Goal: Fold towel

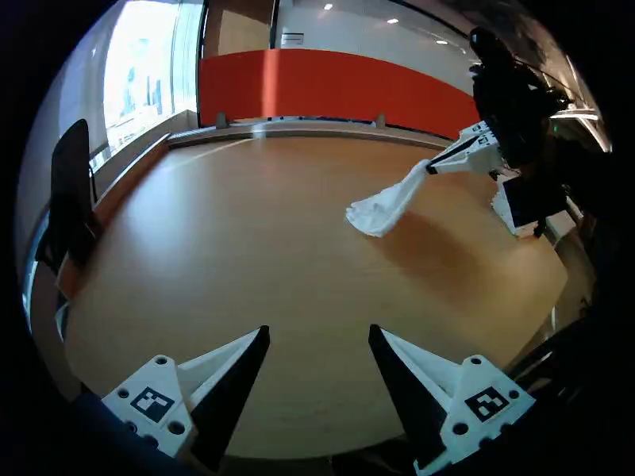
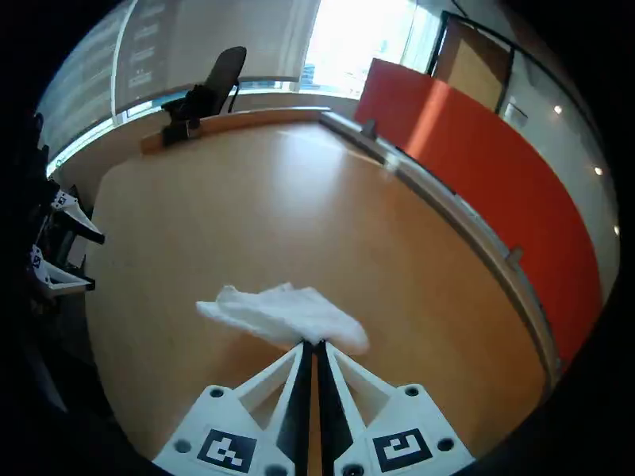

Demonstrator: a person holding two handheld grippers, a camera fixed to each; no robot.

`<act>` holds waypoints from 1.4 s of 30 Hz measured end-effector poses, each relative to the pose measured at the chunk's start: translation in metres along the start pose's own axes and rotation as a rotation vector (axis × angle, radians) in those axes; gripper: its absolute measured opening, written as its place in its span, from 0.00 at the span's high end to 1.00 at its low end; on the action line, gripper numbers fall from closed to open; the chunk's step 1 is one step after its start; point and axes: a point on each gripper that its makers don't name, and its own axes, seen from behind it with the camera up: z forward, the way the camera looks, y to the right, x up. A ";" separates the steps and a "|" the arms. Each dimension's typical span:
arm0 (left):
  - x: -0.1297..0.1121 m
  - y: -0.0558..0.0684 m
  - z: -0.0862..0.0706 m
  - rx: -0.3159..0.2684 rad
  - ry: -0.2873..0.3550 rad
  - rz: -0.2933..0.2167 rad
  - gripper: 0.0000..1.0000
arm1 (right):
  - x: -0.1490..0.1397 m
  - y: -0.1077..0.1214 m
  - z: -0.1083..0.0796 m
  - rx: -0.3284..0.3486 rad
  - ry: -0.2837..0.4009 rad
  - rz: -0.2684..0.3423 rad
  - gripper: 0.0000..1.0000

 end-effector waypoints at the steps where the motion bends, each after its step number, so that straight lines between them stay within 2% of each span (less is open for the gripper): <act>1: 0.002 0.001 0.000 -0.003 0.004 0.003 0.07 | 0.006 0.003 -0.004 -0.006 0.008 -0.008 0.96; 5: 0.010 0.006 0.002 -0.015 0.019 0.013 0.07 | 0.026 0.017 -0.021 -0.030 0.037 -0.031 0.96; 11: 0.020 0.011 0.003 -0.031 0.038 0.023 0.07 | 0.038 0.039 -0.043 -0.074 0.062 -0.030 0.96; 26: 0.027 0.019 0.001 -0.050 0.047 0.039 0.08 | 0.026 0.075 -0.077 -0.121 0.064 0.017 0.96; 42: 0.029 0.019 0.005 -0.041 0.042 0.032 0.07 | 0.000 0.113 -0.105 -0.141 0.052 0.076 0.96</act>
